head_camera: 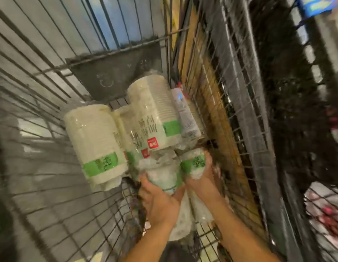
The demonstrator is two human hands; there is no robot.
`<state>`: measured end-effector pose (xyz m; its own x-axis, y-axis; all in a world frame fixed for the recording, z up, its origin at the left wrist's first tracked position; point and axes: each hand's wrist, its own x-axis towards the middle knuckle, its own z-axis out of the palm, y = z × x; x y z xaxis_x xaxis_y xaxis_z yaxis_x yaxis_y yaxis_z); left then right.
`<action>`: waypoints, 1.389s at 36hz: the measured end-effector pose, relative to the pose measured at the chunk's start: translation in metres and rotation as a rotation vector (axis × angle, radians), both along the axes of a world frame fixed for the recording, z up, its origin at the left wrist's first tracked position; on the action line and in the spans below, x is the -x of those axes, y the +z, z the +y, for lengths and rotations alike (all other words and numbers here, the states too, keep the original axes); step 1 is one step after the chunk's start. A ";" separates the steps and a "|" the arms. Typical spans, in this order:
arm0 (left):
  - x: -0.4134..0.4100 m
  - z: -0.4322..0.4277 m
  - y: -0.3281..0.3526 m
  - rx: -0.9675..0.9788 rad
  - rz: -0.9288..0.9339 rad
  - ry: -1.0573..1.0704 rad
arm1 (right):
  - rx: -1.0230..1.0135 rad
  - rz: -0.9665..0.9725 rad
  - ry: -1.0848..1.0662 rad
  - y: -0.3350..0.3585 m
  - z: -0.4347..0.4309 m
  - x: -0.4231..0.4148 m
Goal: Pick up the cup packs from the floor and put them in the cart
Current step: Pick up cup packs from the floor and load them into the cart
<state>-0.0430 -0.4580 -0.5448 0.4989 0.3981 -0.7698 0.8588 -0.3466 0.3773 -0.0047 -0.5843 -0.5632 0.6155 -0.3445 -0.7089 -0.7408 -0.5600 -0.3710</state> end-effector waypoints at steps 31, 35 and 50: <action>-0.081 0.030 0.215 -0.021 -0.268 -0.685 | 0.220 -0.216 0.614 0.231 -0.008 -0.034; -0.099 0.037 0.296 -0.163 -0.365 -0.909 | 0.292 -0.316 0.681 0.313 -0.010 -0.049; -0.088 -0.021 0.465 -0.209 -0.789 -1.551 | 0.573 -0.472 0.211 0.468 -0.049 0.056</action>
<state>0.0455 -0.4786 -0.0798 0.6766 -0.7140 -0.1802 -0.6342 -0.6893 0.3502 -0.0608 -0.6335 -0.0949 0.9018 -0.4201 -0.1012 -0.4320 -0.8720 -0.2303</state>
